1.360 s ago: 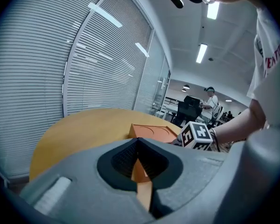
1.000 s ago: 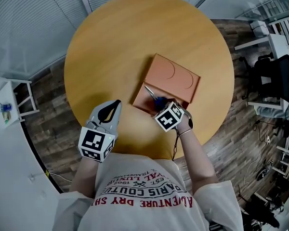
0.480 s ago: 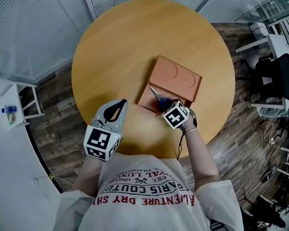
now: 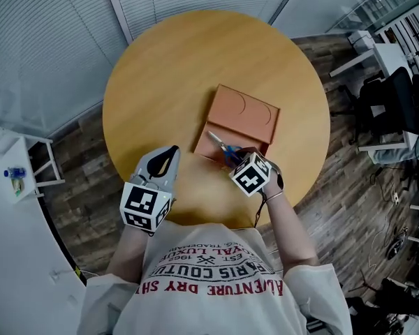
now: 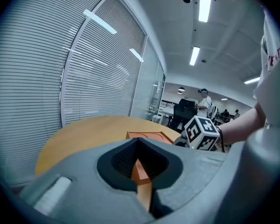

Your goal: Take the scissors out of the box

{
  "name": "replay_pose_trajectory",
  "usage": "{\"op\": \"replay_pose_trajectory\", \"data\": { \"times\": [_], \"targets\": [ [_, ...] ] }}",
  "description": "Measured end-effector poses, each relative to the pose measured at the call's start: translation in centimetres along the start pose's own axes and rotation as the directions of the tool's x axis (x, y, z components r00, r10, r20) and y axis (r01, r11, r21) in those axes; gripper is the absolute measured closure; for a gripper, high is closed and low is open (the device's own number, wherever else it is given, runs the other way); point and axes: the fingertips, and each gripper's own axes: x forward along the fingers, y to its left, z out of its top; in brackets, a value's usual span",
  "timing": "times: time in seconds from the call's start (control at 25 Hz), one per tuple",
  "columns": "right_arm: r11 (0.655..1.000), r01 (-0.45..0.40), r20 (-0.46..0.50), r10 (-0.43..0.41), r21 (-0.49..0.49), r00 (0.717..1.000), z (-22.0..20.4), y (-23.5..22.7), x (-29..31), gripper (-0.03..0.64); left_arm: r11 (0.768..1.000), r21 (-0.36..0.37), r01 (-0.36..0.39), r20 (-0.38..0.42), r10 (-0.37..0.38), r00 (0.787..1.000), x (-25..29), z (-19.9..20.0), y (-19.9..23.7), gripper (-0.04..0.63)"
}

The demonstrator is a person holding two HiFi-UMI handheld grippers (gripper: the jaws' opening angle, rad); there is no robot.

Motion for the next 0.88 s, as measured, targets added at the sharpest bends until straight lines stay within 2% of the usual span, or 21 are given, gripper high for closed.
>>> {"op": "replay_pose_trajectory", "data": {
  "times": [0.24,0.44,0.56,0.68,0.88],
  "targets": [
    [0.998,0.037,0.102,-0.041,0.042,0.994,0.5,-0.3,-4.0,0.528,1.0,0.018,0.012,0.005,-0.012,1.0,-0.6,0.5,-1.4,0.586],
    [0.99,0.077,0.254,-0.105,0.116,0.962,1.7,-0.5,-7.7,0.527,0.999,0.032,0.016,0.012,-0.016,1.0,-1.2,0.9,-2.3,0.586],
    [0.98,0.064,0.37,-0.132,0.191,0.92,2.9,-0.6,-10.3,0.527,0.998,0.058,0.033,0.017,-0.035,0.999,-1.3,1.7,-3.0,0.586],
    [0.965,0.024,0.476,-0.151,0.262,0.866,3.7,-0.9,-13.1,0.526,0.995,0.088,0.055,0.023,-0.057,0.998,-1.2,2.6,-4.3,0.586],
    [0.94,0.071,0.584,-0.266,0.335,0.767,4.0,-2.1,-17.7,0.526,0.99,0.113,0.086,0.035,-0.09,0.995,-1.3,3.9,-5.8,0.586]
  ]
}}
